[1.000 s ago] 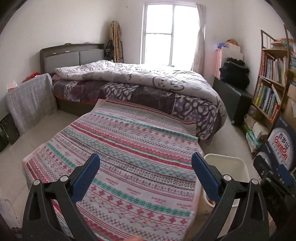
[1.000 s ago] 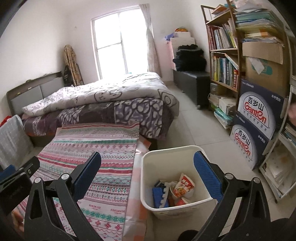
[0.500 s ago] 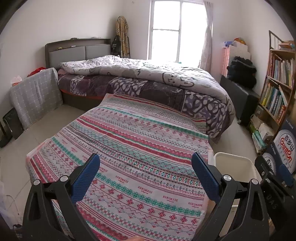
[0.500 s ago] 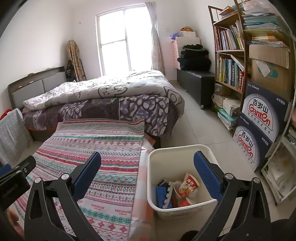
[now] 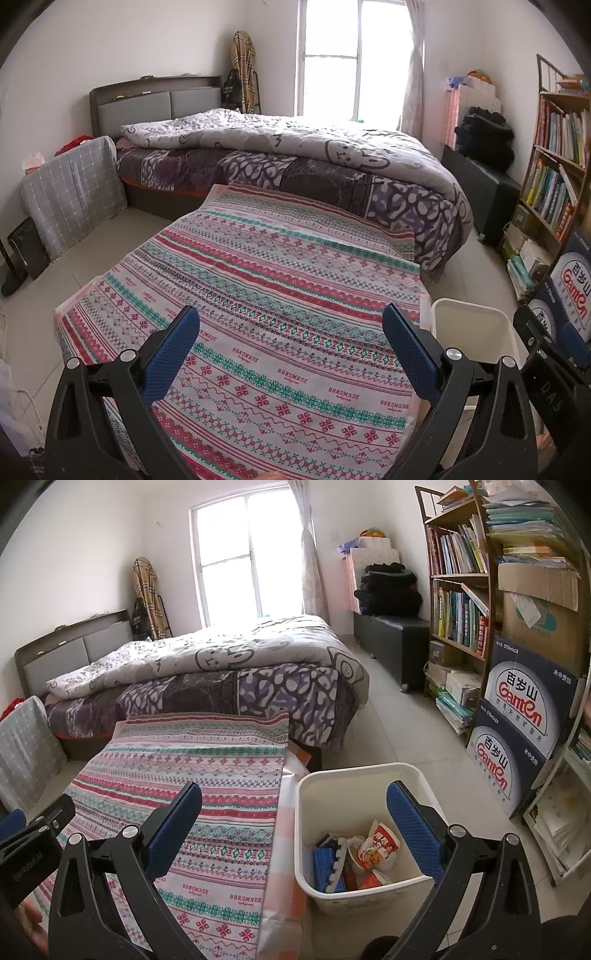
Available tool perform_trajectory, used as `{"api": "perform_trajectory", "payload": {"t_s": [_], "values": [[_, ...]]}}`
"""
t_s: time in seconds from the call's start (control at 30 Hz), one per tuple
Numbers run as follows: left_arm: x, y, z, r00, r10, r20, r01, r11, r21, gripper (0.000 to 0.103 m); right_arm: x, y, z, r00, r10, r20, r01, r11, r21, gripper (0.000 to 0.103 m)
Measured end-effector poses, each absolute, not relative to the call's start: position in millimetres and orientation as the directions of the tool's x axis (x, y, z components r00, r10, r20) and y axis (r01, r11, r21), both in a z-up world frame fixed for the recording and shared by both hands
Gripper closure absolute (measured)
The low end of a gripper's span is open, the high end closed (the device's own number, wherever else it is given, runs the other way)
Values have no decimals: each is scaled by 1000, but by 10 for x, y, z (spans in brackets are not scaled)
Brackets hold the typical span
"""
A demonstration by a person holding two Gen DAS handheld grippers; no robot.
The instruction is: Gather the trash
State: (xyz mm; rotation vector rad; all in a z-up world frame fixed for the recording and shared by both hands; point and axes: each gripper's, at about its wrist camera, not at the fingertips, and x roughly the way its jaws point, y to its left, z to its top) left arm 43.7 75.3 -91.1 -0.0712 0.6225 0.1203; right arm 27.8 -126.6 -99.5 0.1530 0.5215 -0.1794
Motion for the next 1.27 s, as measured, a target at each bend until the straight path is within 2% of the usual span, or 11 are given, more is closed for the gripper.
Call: {"api": "perform_trajectory", "payload": {"t_s": [0.67,1.27], "values": [[415,710,-931,823,88,-562,-100,995,9,7,304,-1281,-1022,842,-115,-528,200,974,106,7],[433,728,-917,815,70,-575,-99,995,-18,7,306,-1286,-1019,841,-114,-529,199,974,107,7]]}}
